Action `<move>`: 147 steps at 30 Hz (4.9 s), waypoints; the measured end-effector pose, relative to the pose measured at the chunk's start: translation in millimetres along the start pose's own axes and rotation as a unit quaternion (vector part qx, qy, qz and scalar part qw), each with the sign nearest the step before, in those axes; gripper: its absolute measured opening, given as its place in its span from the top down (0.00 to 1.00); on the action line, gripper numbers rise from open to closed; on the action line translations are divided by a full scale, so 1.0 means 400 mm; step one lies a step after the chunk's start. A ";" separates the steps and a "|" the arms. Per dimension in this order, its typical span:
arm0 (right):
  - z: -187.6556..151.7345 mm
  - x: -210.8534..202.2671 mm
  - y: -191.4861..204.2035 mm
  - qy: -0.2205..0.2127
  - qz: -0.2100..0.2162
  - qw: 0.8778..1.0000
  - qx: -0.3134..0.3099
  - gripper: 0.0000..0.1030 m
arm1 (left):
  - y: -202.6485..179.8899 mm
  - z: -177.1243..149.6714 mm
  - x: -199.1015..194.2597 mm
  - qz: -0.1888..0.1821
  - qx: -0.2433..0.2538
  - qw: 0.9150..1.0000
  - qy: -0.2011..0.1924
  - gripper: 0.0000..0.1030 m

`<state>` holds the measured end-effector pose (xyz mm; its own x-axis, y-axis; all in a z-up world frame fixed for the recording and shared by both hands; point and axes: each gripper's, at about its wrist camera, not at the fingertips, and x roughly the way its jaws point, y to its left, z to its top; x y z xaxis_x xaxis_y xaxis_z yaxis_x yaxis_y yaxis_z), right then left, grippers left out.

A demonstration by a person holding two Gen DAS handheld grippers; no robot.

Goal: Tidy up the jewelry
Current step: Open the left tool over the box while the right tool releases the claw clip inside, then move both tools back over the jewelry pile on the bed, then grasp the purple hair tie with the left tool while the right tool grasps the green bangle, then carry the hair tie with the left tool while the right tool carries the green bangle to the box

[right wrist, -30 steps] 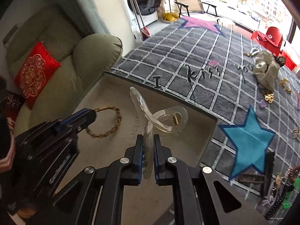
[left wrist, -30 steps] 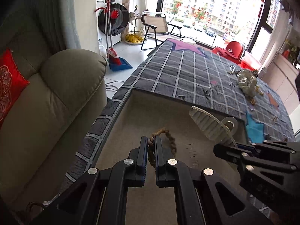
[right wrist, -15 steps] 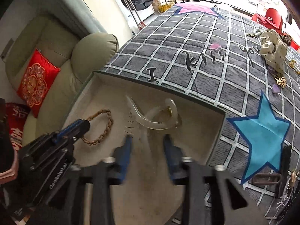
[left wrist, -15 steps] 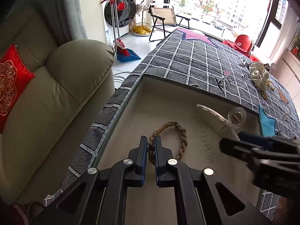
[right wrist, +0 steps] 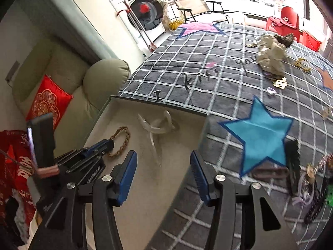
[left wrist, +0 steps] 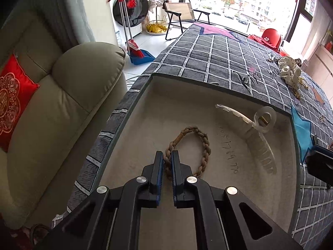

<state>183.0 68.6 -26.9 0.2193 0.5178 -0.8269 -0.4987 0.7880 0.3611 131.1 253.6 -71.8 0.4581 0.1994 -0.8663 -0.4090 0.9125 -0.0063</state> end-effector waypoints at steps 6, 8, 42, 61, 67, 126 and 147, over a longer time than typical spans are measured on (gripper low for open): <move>-0.042 -0.054 -0.036 -0.013 0.002 1.000 0.018 0.45 | -0.010 -0.004 -0.003 0.006 0.006 1.000 0.000 0.91; -0.058 -0.074 -0.049 -0.018 0.001 1.000 0.023 0.44 | -0.011 -0.006 -0.004 0.006 0.007 1.000 0.000 0.91; -0.273 -0.290 -0.280 -0.084 -0.047 0.991 0.098 0.18 | -0.147 -0.067 -0.229 -0.022 0.046 0.995 -0.082 0.00; -0.391 -0.386 -0.530 -0.095 -0.117 0.971 0.186 0.09 | -0.464 -0.141 -0.268 -0.132 0.120 0.983 -0.051 0.00; -0.389 -0.387 -0.591 -0.091 -0.146 0.966 0.194 0.09 | -0.534 -0.148 -0.217 -0.150 0.123 0.981 -0.019 0.00; -0.273 -0.323 -0.689 -0.096 -0.240 0.951 0.169 0.89 | -0.712 -0.134 -0.132 -0.223 0.137 0.965 0.010 0.92; -0.370 -0.389 -0.596 -0.109 -0.193 0.959 0.174 0.89 | -0.623 -0.192 -0.273 -0.244 0.164 0.955 -0.038 0.93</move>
<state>143.6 -249.0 -48.2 0.5209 0.1915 -0.8319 -0.0426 0.9791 0.1987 122.5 -23.2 -13.8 0.5917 -0.2650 -0.7614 0.1323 0.9635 -0.2325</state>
